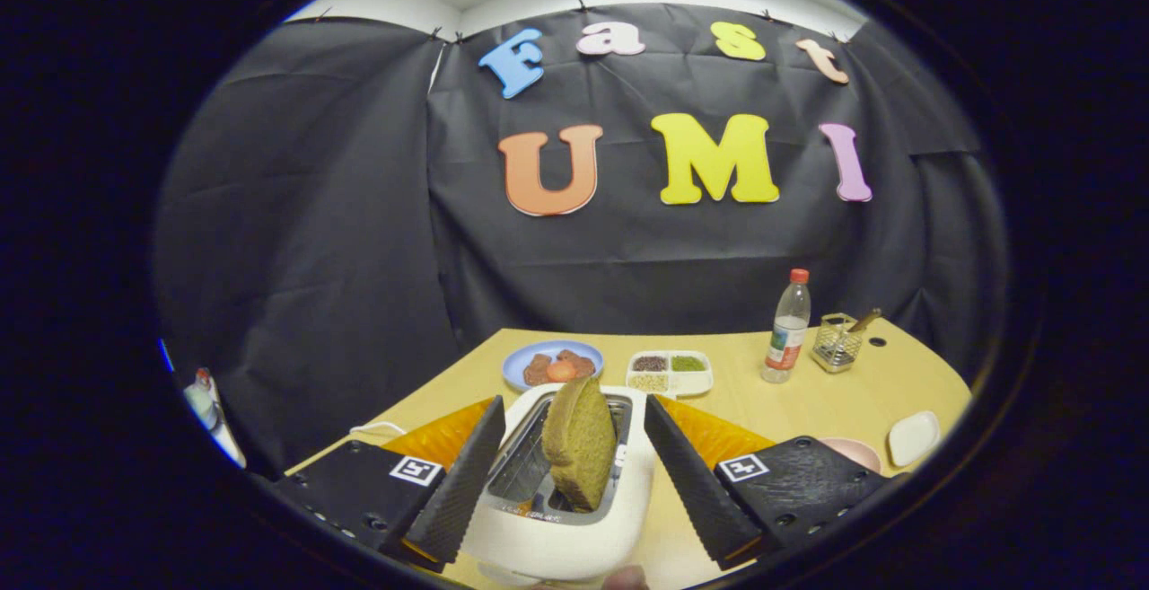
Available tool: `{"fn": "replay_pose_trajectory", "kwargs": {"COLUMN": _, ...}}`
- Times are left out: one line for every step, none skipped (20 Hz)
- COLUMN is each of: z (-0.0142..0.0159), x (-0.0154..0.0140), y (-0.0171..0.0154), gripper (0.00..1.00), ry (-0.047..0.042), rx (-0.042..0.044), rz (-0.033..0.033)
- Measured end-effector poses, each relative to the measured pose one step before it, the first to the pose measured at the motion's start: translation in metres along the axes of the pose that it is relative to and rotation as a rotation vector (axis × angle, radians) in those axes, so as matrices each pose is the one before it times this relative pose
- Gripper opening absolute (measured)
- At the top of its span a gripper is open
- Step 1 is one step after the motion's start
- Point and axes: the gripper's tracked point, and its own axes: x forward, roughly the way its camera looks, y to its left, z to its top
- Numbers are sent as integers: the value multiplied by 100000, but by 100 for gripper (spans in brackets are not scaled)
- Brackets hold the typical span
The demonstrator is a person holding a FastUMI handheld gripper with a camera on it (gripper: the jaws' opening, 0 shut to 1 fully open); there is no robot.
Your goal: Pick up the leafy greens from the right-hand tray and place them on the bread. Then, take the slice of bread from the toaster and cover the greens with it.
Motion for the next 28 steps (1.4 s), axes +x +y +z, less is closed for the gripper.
{"fn": "replay_pose_trajectory", "kwargs": {"z": -26, "x": 602, "y": -152, "gripper": 96, "ry": 1320, "rx": -715, "rz": -2048}}
{"fn": "replay_pose_trajectory", "kwargs": {"z": -338, "x": 682, "y": -225, "gripper": 96, "ry": 2009, "rx": -331, "rz": -2251}}
{"fn": "replay_pose_trajectory", "kwargs": {"z": -330, "x": 504, "y": -141, "gripper": 95, "ry": 2028, "rx": 646, "rz": -630}}
{"fn": "replay_pose_trajectory", "kwargs": {"z": -455, "x": 682, "y": -28, "gripper": 92, "ry": 3017, "rx": 1105, "rz": -362}}
{"fn": "replay_pose_trajectory", "kwargs": {"z": -519, "x": 556, "y": -201, "gripper": 90, "ry": 3649, "rx": 1637, "rz": -913}}
{"fn": "replay_pose_trajectory", "kwargs": {"z": -536, "x": 177, "y": -429, "gripper": 78, "ry": 3001, "rx": 1803, "rz": -1507}}
{"fn": "replay_pose_trajectory", "kwargs": {"z": 71, "x": 309, "y": -275, "gripper": 66, "ry": 752, "rx": 1102, "rz": -1077}}
{"fn": "replay_pose_trajectory", "kwargs": {"z": 447, "x": 92, "y": -191, "gripper": 54, "ry": -491, "rx": 447, "rz": -1127}}
{"fn": "replay_pose_trajectory", "kwargs": {"z": 211, "x": -22, "y": 8, "gripper": 42, "ry": 130, "rx": 1324, "rz": 546}}
{"fn": "replay_pose_trajectory", "kwargs": {"z": 11, "x": -55, "y": 286, "gripper": 29, "ry": 441, "rx": 1491, "rz": 1609}}
{"fn": "replay_pose_trajectory", "kwargs": {"z": 46, "x": 160, "y": 222, "gripper": 17, "ry": 407, "rx": 243, "rz": 1122}}
{"fn": "replay_pose_trajectory", "kwargs": {"z": 188, "x": -214, "y": -167, "gripper": 17, "ry": -422, "rx": -31, "rz": 221}}
{"fn": "replay_pose_trajectory", "kwargs": {"z": 285, "x": -156, "y": 236, "gripper": 11, "ry": -654, "rx": 92, "rz": 1803}}
{"fn": "replay_pose_trajectory", "kwargs": {"z": 339, "x": -527, "y": 217, "gripper": 11, "ry": -1271, "rx": -672, "rz": 972}}
{"fn": "replay_pose_trajectory", "kwargs": {"z": 869, "x": -574, "y": 49, "gripper": 11, "ry": -2409, "rx": -734, "rz": 849}}
{"fn": "replay_pose_trajectory", "kwargs": {"z": 950, "x": -645, "y": 53, "gripper": 11, "ry": -2839, "rx": -354, "rz": 768}}
{"fn": "replay_pose_trajectory", "kwargs": {"z": 920, "x": -822, "y": 104, "gripper": 11, "ry": -2728, "rx": -166, "rz": 1056}}
{"fn": "replay_pose_trajectory", "kwargs": {"z": 1145, "x": -636, "y": 13, "gripper": 11, "ry": -2783, "rx": 340, "rz": 994}}
{"fn": "replay_pose_trajectory", "kwargs": {"z": 1273, "x": -853, "y": -83, "gripper": 11, "ry": -2985, "rx": 1045, "rz": 1190}}
{"fn": "replay_pose_trajectory", "kwargs": {"z": 1139, "x": -762, "y": -156, "gripper": 11, "ry": -2628, "rx": 1698, "rz": 1552}}
{"fn": "replay_pose_trajectory", "kwargs": {"z": 879, "x": -778, "y": -269, "gripper": 11, "ry": -1605, "rx": 1948, "rz": 1614}}
{"fn": "replay_pose_trajectory", "kwargs": {"z": 606, "x": -715, "y": -688, "gripper": 11, "ry": -1208, "rx": 1076, "rz": 764}}
{"fn": "replay_pose_trajectory", "kwargs": {"z": 639, "x": -741, "y": -652, "gripper": 11, "ry": -1265, "rx": 1150, "rz": 704}}
{"fn": "replay_pose_trajectory", "kwargs": {"z": 523, "x": -816, "y": -1269, "gripper": 11, "ry": -1572, "rx": 1582, "rz": -511}}
{"fn": "replay_pose_trajectory", "kwargs": {"z": 162, "x": -654, "y": -1171, "gripper": 11, "ry": -482, "rx": 1583, "rz": -228}}
{"fn": "replay_pose_trajectory", "kwargs": {"z": -216, "x": -574, "y": -1565, "gripper": 11, "ry": -153, "rx": 1853, "rz": -1150}}
{"fn": "replay_pose_trajectory", "kwargs": {"z": -117, "x": -559, "y": -1425, "gripper": 11, "ry": -283, "rx": 1927, "rz": -1002}}
{"fn": "replay_pose_trajectory", "kwargs": {"z": -180, "x": -405, "y": -1571, "gripper": 11, "ry": -281, "rx": 1747, "rz": -1421}}
